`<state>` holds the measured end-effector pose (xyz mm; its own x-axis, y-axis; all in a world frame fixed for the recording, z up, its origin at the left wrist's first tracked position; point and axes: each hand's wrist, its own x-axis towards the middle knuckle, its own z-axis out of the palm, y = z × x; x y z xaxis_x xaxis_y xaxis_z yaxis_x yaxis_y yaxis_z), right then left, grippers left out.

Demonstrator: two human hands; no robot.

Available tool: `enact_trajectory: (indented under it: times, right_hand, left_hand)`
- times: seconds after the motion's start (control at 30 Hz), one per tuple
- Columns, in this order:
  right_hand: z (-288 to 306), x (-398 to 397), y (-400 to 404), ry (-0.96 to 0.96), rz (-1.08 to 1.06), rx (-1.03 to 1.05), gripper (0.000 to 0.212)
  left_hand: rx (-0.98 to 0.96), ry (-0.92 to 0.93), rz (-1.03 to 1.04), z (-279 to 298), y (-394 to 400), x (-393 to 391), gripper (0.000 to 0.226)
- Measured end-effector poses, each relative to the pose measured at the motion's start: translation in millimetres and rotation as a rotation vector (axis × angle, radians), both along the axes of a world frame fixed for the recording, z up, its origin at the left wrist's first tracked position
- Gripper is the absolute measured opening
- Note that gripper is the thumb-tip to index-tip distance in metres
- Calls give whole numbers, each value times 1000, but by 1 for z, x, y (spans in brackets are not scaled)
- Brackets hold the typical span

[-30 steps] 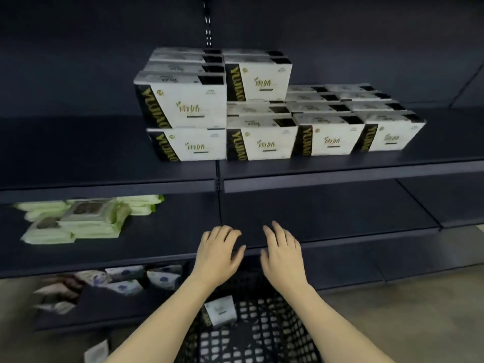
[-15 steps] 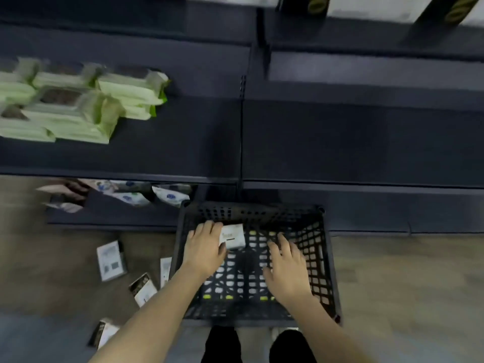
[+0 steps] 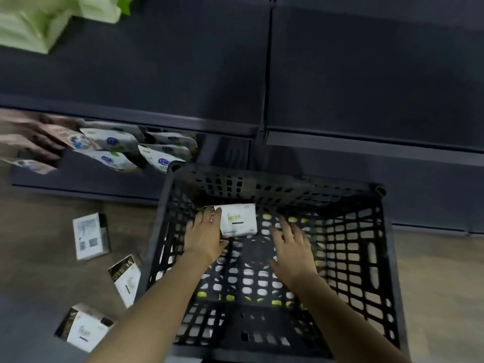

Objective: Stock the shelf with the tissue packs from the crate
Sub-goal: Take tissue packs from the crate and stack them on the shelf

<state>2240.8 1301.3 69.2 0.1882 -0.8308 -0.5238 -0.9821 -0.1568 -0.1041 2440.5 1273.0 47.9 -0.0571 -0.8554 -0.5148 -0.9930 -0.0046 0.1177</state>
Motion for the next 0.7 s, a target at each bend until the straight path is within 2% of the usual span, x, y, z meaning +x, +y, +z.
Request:
enact_trajectory:
  times: [0.23, 0.37, 0.43, 0.53, 0.7]
  right_hand:
    - [-72, 7, -8, 65, 78, 13, 87]
    - [-108, -6, -8, 86, 153, -8, 80]
    - [-118, -11, -7, 88, 143, -11, 84]
    - [-136, -17, -3, 99, 117, -33, 90]
    - [-139, -20, 4, 75, 99, -82, 92]
  left_hand:
    - [58, -137, -82, -74, -17, -2, 114]
    - [82, -207, -166, -104, -27, -2, 124]
    - [72, -215, -185, -115, -30, -2, 126]
    - [15, -205, -173, -130, -32, -3, 122]
    - [-57, -99, -156, -126, -28, -3, 100]
